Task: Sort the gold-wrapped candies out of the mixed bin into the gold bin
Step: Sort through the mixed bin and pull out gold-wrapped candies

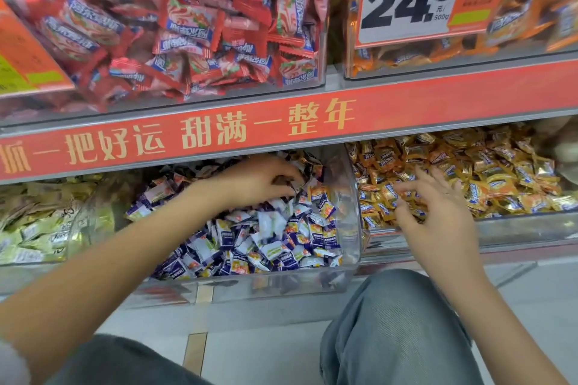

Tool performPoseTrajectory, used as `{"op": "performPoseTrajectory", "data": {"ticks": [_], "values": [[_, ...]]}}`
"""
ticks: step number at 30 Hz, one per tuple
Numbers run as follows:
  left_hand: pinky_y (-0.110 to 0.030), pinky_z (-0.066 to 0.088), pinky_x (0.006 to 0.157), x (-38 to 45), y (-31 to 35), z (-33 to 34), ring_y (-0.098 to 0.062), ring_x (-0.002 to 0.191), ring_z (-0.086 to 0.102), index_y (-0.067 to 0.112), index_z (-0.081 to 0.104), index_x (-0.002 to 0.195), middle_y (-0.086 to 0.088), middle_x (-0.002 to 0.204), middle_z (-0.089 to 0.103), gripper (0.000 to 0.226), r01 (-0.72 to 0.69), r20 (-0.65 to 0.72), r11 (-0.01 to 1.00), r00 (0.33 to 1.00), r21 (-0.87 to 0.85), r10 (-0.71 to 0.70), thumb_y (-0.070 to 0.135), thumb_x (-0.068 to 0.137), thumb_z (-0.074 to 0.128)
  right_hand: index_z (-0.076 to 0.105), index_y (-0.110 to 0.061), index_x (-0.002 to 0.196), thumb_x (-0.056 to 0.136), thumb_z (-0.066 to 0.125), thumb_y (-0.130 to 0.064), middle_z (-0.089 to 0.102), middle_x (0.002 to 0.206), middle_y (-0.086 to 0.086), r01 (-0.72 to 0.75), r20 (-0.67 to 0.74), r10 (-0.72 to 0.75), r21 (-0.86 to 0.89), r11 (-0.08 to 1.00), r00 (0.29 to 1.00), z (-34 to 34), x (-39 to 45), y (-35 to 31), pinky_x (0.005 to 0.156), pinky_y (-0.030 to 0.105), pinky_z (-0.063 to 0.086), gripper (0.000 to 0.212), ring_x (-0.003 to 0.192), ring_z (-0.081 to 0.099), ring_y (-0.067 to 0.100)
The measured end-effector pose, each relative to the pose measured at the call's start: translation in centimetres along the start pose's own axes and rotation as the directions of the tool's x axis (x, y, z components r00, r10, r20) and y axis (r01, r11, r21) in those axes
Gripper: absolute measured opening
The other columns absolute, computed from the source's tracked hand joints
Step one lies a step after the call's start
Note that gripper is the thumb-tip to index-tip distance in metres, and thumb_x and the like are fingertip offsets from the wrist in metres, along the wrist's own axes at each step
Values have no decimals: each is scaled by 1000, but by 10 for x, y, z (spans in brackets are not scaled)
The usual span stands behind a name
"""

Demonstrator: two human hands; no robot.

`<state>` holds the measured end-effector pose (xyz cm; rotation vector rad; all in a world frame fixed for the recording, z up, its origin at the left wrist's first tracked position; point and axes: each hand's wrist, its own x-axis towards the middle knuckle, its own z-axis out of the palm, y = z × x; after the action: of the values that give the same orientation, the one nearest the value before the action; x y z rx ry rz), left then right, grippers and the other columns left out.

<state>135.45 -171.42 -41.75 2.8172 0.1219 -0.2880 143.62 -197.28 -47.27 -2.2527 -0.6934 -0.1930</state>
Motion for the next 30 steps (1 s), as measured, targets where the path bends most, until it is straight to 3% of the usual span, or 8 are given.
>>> {"op": "performPoseTrajectory", "data": {"ticks": [8,10,12,16,19,23,27,30], "values": [[-23,40,85,50,8,36,-18,104,60,18,67,117,0,113,67,33,0,-78,1000,997,-18,-1,20,85,70,69,-13,99,86,62,-6,60,128,8,17,-16,-17,21,1000,1000,3,0,4,115,23,7,17,131,46,27],[-22,46,83,30,9,25,-12,100,62,22,68,113,4,108,68,33,89,-197,977,972,-195,-128,23,81,74,68,-23,95,87,61,-6,67,107,-9,4,-20,-1,171,985,1000,-4,-3,-4,100,7,31,20,109,61,25],[-13,49,75,-4,19,13,0,88,62,24,67,107,12,99,67,32,143,-254,882,926,-449,-279,22,77,78,64,-34,92,89,60,-8,64,91,-23,32,-66,-10,348,937,998,-16,-10,-24,73,18,47,26,88,63,14],[-16,52,59,-77,72,5,-4,57,60,17,69,85,4,70,70,25,75,-218,718,927,-692,-306,11,66,84,66,-36,102,87,58,-32,59,99,-16,178,30,-234,561,809,972,-26,-38,-76,58,25,49,18,78,59,10],[-16,48,57,-91,94,20,-9,57,58,8,66,81,0,66,68,26,17,-193,604,940,-797,-281,-7,65,79,72,-31,93,84,61,-30,56,99,-15,166,99,-281,607,777,955,-8,-51,-91,60,25,50,13,81,60,7],[-27,55,68,-86,87,33,-19,71,69,9,54,93,-1,92,68,42,94,-94,439,917,-894,-387,-1,64,83,76,-25,86,85,68,-5,62,93,-15,-21,106,-67,665,747,992,-12,-46,-76,71,38,56,21,91,63,11],[-13,49,61,-62,58,18,-1,66,63,10,59,91,2,87,66,24,73,-300,705,871,-705,-390,8,76,77,67,-26,100,90,62,-11,65,98,-8,3,-104,41,393,919,994,-35,-6,-35,85,28,51,18,99,60,18],[-23,47,82,-19,23,2,-7,94,58,20,60,105,6,109,60,21,133,-309,941,922,-312,-233,19,86,68,53,-20,130,93,58,-32,59,128,9,-182,189,178,2,983,966,-28,22,-8,107,50,35,39,130,42,34]]}}
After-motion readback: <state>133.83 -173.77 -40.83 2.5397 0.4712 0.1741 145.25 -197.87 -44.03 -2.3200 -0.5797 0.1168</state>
